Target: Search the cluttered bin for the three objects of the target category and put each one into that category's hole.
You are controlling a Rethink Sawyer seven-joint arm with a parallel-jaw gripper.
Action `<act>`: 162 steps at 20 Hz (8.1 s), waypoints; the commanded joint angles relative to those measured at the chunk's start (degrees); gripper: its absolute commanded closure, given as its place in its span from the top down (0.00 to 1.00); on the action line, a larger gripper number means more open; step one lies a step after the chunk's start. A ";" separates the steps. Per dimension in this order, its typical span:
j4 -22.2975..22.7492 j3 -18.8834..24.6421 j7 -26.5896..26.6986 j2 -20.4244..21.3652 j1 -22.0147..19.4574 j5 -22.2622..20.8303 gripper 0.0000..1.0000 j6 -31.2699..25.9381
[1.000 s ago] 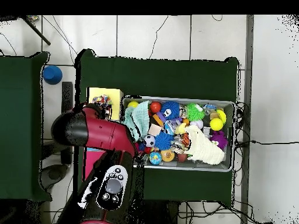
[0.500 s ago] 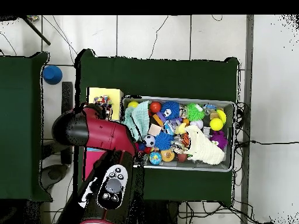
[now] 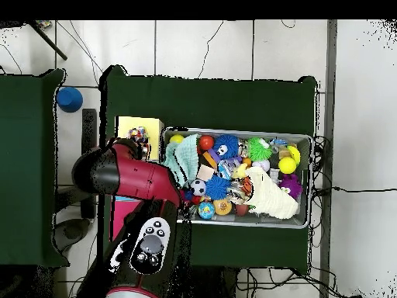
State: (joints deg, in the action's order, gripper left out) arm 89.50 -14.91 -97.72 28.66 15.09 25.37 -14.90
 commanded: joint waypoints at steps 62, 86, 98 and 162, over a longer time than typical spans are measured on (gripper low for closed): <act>1.33 -0.89 -9.95 1.71 -1.64 -1.71 1.00 -5.42; 1.19 0.21 -9.02 1.91 -2.12 -1.92 0.00 -5.90; 1.16 1.48 -9.55 1.12 -0.99 -1.50 0.00 -5.63; 6.68 6.36 -8.83 3.64 -3.03 -0.56 1.00 -7.44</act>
State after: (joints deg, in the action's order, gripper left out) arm 91.00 -14.84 -97.72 31.38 13.92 25.37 -15.19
